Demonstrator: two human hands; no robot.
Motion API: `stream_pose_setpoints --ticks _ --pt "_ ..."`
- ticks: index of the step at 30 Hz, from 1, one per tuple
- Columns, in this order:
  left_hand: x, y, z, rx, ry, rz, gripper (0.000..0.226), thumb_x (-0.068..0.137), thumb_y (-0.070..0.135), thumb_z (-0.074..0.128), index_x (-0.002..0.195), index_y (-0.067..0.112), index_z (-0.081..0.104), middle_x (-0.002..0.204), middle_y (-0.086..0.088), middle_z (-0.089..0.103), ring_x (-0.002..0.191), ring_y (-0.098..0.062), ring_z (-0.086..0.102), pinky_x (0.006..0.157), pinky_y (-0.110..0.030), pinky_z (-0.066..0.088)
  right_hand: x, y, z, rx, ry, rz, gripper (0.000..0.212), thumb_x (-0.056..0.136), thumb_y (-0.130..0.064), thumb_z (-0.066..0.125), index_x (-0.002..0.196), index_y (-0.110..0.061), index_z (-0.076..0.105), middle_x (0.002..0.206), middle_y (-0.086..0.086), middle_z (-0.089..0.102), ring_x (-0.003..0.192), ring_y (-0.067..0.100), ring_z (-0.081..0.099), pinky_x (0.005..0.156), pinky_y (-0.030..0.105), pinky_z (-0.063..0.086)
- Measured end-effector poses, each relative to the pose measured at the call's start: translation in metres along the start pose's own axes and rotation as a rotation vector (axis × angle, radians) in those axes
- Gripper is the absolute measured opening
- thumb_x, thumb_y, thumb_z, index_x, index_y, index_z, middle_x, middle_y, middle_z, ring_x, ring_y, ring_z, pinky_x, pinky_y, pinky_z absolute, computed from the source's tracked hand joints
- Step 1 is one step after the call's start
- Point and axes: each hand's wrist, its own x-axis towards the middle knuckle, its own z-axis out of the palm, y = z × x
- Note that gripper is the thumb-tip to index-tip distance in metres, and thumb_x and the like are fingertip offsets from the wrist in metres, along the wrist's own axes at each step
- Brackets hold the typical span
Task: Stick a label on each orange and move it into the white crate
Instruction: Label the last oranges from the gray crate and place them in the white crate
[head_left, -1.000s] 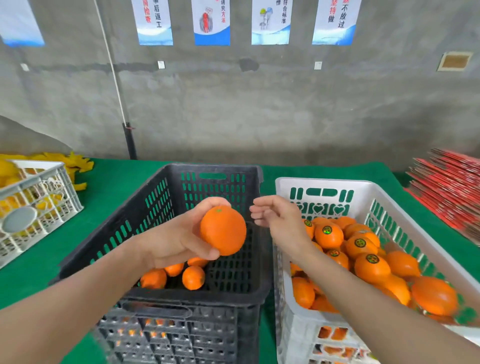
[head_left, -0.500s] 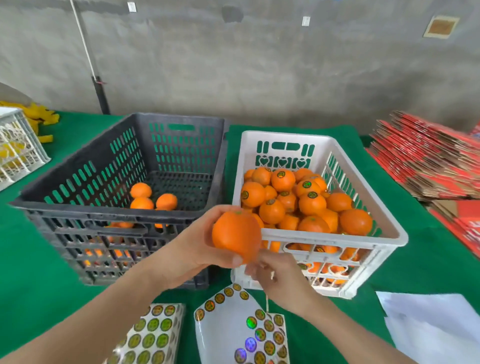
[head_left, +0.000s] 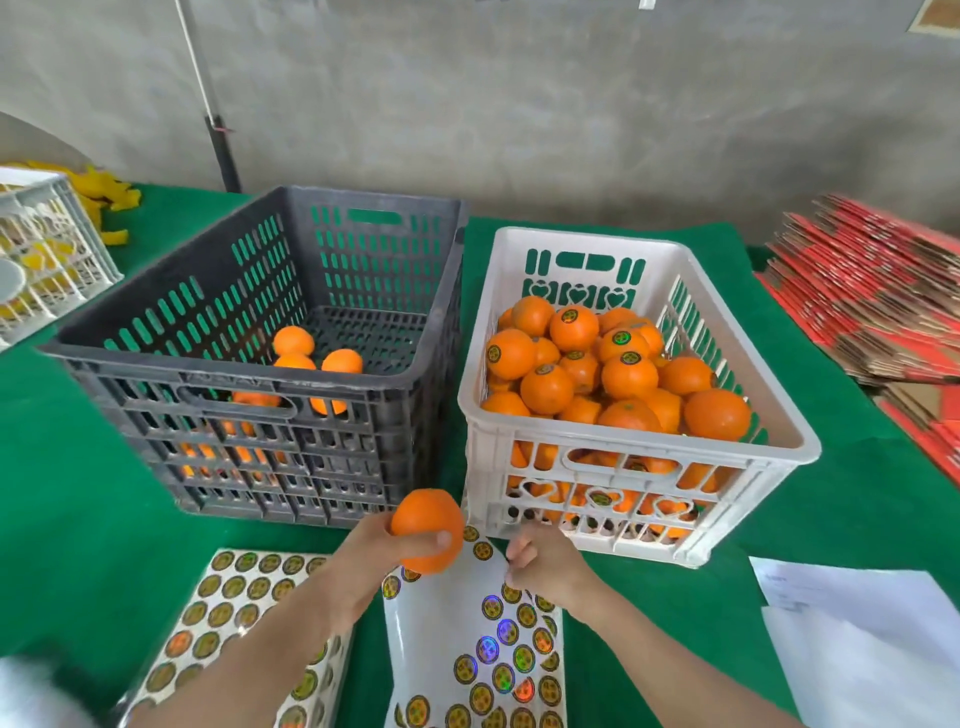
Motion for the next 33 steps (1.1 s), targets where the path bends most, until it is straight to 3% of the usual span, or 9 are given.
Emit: stream_pose_setpoints --ticks 4,9,12,15,17,20,25,30,33 --pt "0.005 0.005 -0.003 0.065 -0.079 -0.016 0.077 0.032 0.051 0.081 0.102 0.025 0.059 0.1 0.004 0.071 0.095 -0.012 0.064 0.082 -0.027 0.043 -0.01 -0.005 -0.003 0.188 -0.013 -0.062 0.028 0.079 0.008 0.061 0.072 -0.019 0.057 0.072 -0.006 0.056 0.065 0.001 0.054 0.061 0.012 0.042" --pt "0.01 0.014 -0.015 0.169 -0.127 -0.088 0.116 0.03 0.056 0.08 0.134 0.018 0.045 0.132 -0.003 0.051 0.127 -0.024 0.042 0.112 -0.041 0.022 -0.027 -0.017 -0.012 0.392 -0.038 -0.173 0.031 0.081 0.013 0.058 0.07 -0.016 0.061 0.073 -0.004 0.06 0.065 -0.001 0.056 0.065 0.012 0.044" --pt "0.008 0.015 -0.023 0.146 -0.117 -0.086 0.122 0.026 0.056 0.084 0.135 0.018 0.044 0.136 -0.005 0.049 0.13 -0.025 0.039 0.117 -0.045 0.013 -0.035 -0.023 -0.015 0.434 -0.027 -0.201 0.03 0.081 0.012 0.059 0.07 -0.016 0.062 0.074 -0.004 0.06 0.069 0.004 0.057 0.07 0.014 0.045" --pt "0.006 0.014 -0.031 0.099 -0.21 -0.035 0.113 0.022 0.061 0.088 0.122 0.019 0.055 0.121 -0.003 0.066 0.117 -0.022 0.056 0.112 -0.044 0.027 -0.039 -0.029 -0.013 0.399 -0.006 -0.239 0.031 0.081 0.012 0.059 0.069 -0.016 0.062 0.075 -0.005 0.06 0.071 0.004 0.057 0.072 0.014 0.046" --pt "0.006 0.017 -0.031 0.086 -0.284 -0.021 0.107 0.024 0.062 0.088 0.117 0.018 0.059 0.113 -0.001 0.07 0.106 -0.018 0.064 0.099 -0.037 0.039 -0.041 -0.034 -0.011 0.387 0.015 -0.257 0.031 0.081 0.012 0.059 0.069 -0.016 0.062 0.075 -0.005 0.06 0.07 0.003 0.057 0.072 0.014 0.046" --pt "0.007 0.021 -0.026 0.072 -0.3 0.002 0.105 0.021 0.061 0.088 0.113 0.017 0.061 0.107 0.001 0.072 0.098 -0.014 0.068 0.087 -0.03 0.042 -0.044 -0.034 -0.01 0.4 0.018 -0.245 0.03 0.082 0.011 0.059 0.071 -0.017 0.062 0.075 -0.005 0.061 0.067 0.0 0.057 0.07 0.012 0.046" --pt "0.009 0.02 -0.025 0.069 -0.276 0.042 0.111 0.021 0.058 0.089 0.117 0.011 0.059 0.109 -0.006 0.072 0.103 -0.021 0.066 0.09 -0.032 0.045 -0.053 -0.022 -0.011 0.42 -0.042 -0.135 0.033 0.079 0.006 0.066 0.083 -0.026 0.069 0.075 -0.002 0.063 0.07 0.008 0.061 0.077 0.027 0.052" --pt "0.011 0.022 -0.019 0.132 -0.33 0.027 0.112 0.026 0.056 0.089 0.122 0.009 0.055 0.114 -0.01 0.069 0.109 -0.027 0.063 0.101 -0.04 0.043 -0.055 -0.023 -0.01 0.421 0.006 -0.103 0.035 0.076 0.005 0.07 0.081 -0.029 0.072 0.086 0.002 0.07 0.079 0.011 0.064 0.082 0.024 0.054" --pt "0.012 0.025 -0.02 0.116 -0.354 0.002 0.107 0.03 0.053 0.09 0.121 0.008 0.056 0.115 -0.013 0.068 0.107 -0.029 0.064 0.092 -0.037 0.051 -0.057 -0.023 -0.011 0.428 0.002 -0.101 0.03 0.075 0.002 0.073 0.078 -0.028 0.072 0.082 -0.004 0.071 0.075 0.003 0.064 0.075 0.018 0.053"
